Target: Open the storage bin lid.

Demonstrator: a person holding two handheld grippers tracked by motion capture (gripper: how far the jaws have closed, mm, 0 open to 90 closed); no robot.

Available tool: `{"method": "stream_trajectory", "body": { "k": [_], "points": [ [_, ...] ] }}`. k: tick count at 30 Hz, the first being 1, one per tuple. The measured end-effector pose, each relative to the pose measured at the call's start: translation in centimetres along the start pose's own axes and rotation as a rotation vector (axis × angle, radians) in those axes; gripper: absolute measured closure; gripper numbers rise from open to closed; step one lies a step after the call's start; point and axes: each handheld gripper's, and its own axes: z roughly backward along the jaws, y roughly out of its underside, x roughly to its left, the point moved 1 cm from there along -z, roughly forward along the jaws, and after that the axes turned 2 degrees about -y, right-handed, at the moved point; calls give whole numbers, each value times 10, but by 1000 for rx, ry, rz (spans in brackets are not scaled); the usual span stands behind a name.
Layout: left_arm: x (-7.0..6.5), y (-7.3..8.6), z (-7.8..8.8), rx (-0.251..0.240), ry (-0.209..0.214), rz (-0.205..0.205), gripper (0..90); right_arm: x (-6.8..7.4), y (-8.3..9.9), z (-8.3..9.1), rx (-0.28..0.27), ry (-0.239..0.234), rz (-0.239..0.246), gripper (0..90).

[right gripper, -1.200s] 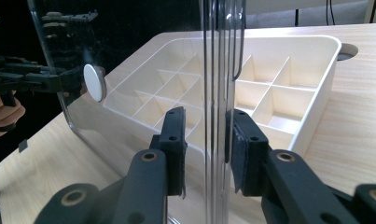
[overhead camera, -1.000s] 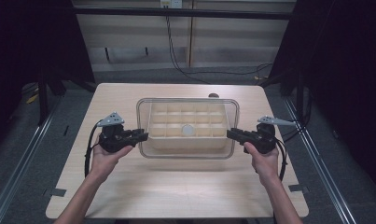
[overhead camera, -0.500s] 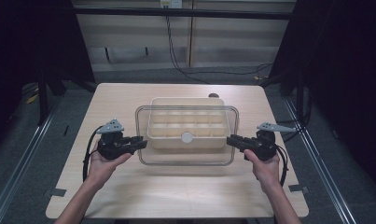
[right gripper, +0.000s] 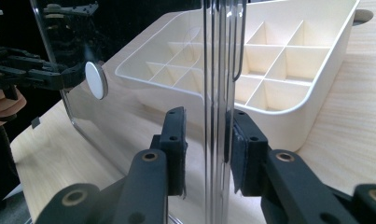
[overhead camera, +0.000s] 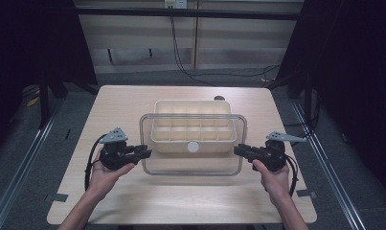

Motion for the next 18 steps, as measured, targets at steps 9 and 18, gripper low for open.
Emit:
{"method": "stream_trajectory", "body": {
  "k": [9,18],
  "points": [
    [-6,7,0,6,16,15,698,3,11,5,16,-3,-9,704],
    [-18,16,13,18,13,-12,700,15,21,15,21,-6,-2,704]
  ]
}}
